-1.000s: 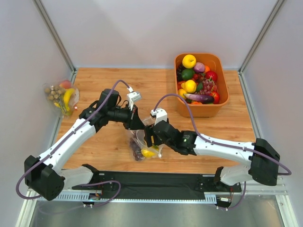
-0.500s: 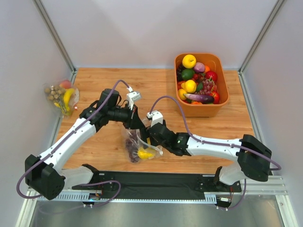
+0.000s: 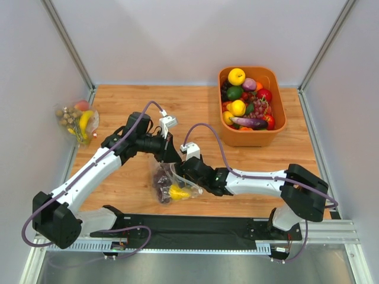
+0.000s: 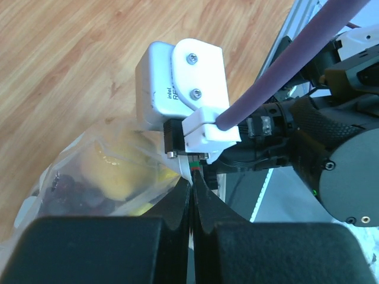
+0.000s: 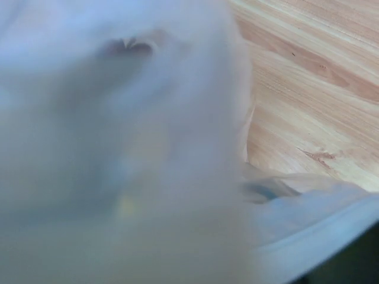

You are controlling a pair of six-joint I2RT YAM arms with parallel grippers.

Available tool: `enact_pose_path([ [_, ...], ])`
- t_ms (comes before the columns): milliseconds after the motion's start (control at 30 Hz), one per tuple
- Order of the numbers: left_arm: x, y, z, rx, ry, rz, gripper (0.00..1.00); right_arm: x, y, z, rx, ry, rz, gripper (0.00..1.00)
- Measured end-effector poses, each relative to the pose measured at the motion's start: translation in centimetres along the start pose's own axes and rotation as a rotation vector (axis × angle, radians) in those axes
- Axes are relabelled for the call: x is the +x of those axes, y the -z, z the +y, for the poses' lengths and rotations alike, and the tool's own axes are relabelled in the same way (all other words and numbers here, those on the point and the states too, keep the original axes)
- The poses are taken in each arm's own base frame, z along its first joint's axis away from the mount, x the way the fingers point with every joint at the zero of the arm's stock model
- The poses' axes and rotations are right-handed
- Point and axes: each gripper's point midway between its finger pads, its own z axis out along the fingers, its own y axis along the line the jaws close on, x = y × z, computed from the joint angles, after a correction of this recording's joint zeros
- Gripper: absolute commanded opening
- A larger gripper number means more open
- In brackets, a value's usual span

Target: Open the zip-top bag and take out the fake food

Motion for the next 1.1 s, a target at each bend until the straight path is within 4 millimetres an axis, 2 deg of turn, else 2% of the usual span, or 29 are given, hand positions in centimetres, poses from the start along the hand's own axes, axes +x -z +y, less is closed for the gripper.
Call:
enact_pose_path([
  [33, 0.0, 0.0, -0.2, 0.007, -0.001, 0.002, 0.0, 0.1, -0.1, -0.1, 0.003, 0.0, 0.0, 0.56],
  [133, 0.1, -0.1, -0.5, 0.022, -0.001, 0.005, 0.0, 0.3, 0.0, -0.5, 0.013, -0.003, -0.006, 0.44],
  [233, 0.2, -0.1, -0.7, 0.034, 0.0, 0.008, 0.0, 0.3, 0.6, -0.9, 0.015, -0.008, -0.018, 0.4],
  [567, 0.2, -0.1, -0.8, 0.034, 0.0, 0.011, 0.0, -2.5, 5.4, -1.7, -0.035, -0.061, -0.145, 0.37],
  [800, 0.4, -0.1, -0.6, 0.022, 0.003, 0.017, 0.0, -2.8, 7.5, -2.0, -0.069, -0.097, -0.185, 0.37],
  [1100, 0.6, -0.1, -0.4, 0.01, 0.007, 0.024, 0.0, -4.1, 11.5, -2.1, -0.125, -0.136, -0.245, 0.37],
])
